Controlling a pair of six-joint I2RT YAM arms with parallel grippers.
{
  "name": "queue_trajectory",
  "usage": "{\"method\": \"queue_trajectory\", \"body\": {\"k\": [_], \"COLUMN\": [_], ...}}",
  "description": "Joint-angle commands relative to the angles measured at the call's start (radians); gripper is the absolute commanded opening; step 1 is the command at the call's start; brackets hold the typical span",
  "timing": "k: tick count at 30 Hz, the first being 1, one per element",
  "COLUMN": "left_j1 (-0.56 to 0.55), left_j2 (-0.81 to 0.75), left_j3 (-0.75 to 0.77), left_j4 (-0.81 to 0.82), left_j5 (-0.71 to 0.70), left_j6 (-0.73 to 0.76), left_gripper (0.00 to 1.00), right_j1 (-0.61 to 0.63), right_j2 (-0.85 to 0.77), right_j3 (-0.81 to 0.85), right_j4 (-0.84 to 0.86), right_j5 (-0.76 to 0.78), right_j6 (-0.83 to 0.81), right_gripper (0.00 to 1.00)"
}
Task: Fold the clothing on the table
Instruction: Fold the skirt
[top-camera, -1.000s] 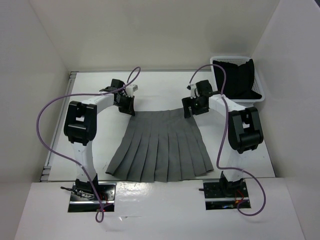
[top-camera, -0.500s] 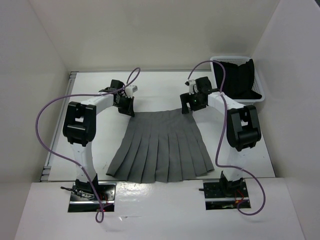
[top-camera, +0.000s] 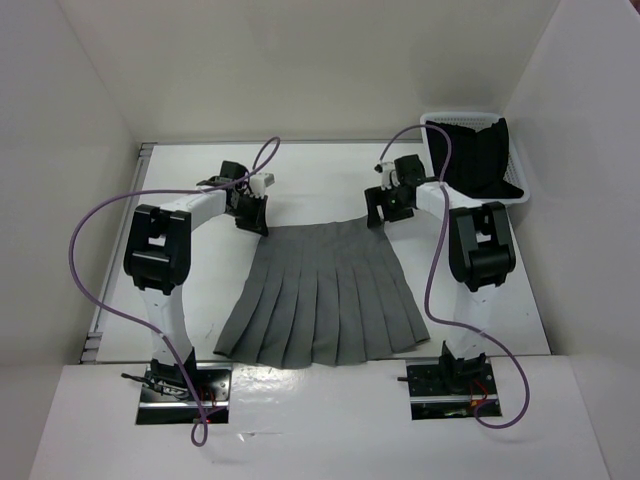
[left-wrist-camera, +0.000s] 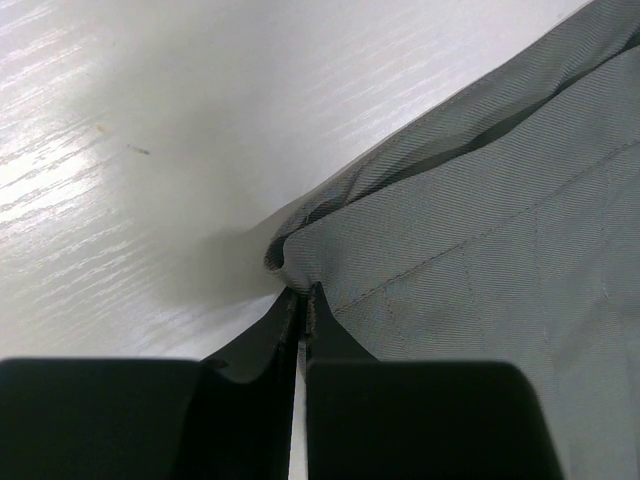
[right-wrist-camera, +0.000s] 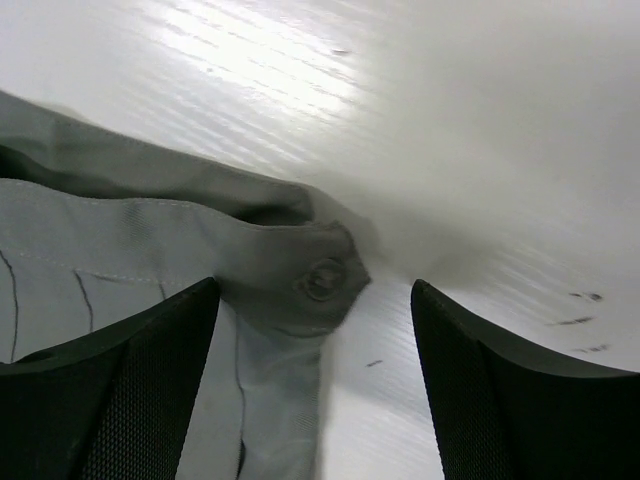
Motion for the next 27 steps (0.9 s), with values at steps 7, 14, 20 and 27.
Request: {"method": "queue_trajectory", "body": {"k": [7,14,20,27], "left_j1": [0.001,0.001,0.001,0.001], "left_j2": [-0.05,-0.05,-0.05,-0.05], "left_j3": [-0.012,-0.012,-0.021,-0.021], "left_j4": [-0.012,-0.012,-0.012,-0.012], "left_j5": [0.014,0.014,0.014,0.014], "left_j6": [0.024,0.024,0.024,0.024], "left_gripper": [0.0,0.0,0.0,0.0], "right_j1": [-0.057,-0.057,-0.046,-0.028], "right_j2": [0.04,0.078,0.078,0.087], "right_j3": [0.071,0.071,0.071,0.071], "right_j4": [0.044,0.035,0.035,0.016], "right_j5": [-0.032,-0.079,-0.099,-0.118], "right_j6": [-0.007,-0.007,-0.016,-0.025], "right_gripper": [0.79,0.77,0.72,0.62]}}
